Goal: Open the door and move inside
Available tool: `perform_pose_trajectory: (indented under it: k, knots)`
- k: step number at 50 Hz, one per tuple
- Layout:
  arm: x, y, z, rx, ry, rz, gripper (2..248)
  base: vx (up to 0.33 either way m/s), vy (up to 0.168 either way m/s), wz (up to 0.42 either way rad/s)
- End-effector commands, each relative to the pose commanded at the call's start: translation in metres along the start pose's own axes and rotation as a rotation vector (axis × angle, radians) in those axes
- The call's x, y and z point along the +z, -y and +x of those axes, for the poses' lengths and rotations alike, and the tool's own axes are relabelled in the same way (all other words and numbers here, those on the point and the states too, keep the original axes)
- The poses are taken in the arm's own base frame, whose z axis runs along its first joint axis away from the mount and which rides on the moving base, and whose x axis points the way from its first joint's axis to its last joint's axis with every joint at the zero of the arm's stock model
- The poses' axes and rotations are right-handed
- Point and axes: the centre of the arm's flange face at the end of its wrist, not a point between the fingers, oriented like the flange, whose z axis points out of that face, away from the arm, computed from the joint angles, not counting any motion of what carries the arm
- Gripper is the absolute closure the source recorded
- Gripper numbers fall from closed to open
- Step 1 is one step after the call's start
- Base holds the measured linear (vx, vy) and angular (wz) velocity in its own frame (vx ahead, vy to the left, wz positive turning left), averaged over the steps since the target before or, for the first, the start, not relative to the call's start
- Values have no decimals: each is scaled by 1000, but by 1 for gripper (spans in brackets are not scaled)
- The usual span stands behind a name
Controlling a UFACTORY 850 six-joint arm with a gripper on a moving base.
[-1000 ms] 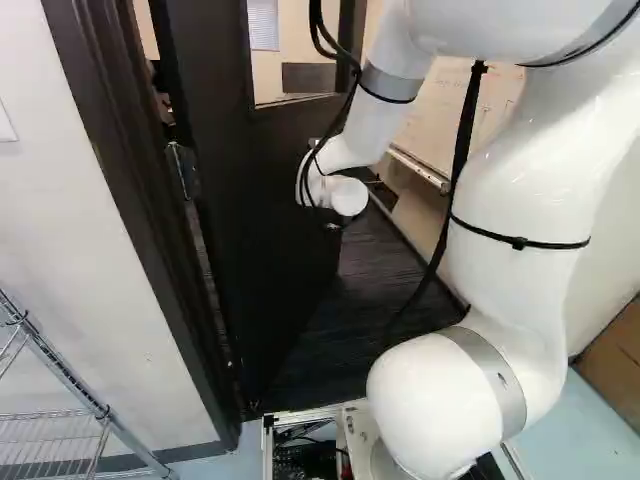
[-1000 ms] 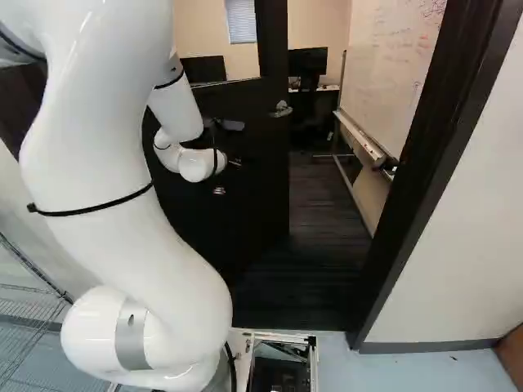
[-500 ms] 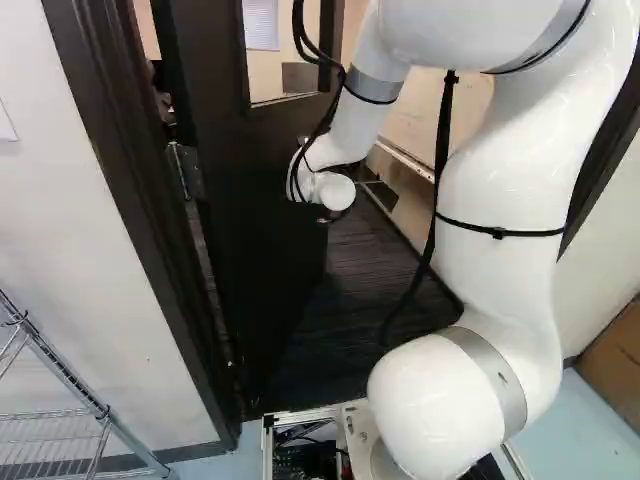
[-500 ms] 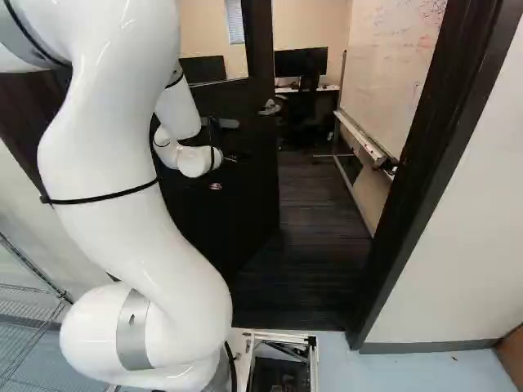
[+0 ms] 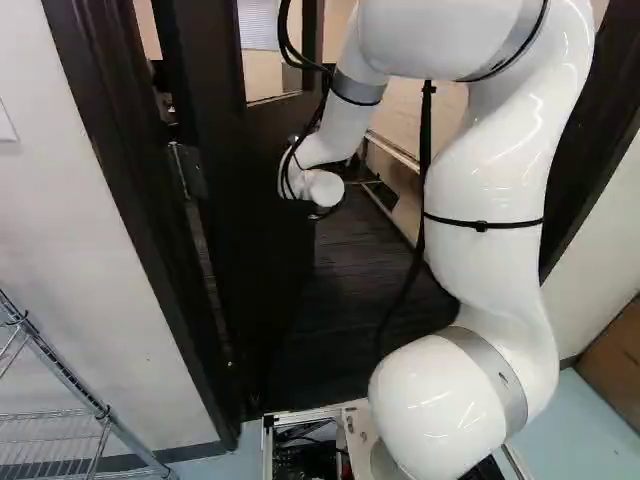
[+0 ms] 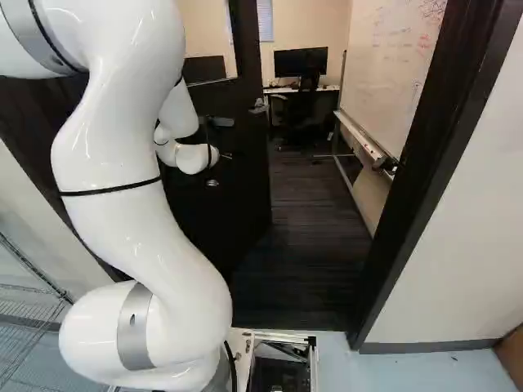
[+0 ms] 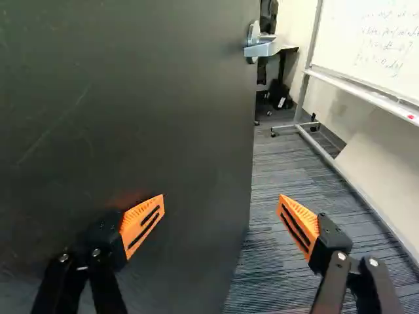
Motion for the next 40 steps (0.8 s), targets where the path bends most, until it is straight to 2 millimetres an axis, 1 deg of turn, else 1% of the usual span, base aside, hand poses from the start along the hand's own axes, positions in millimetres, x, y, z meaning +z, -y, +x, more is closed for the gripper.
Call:
perform_pose_trajectory:
  k: [40]
  knots:
    - [28,37,1,-30,-12,70,3,0,0,0]
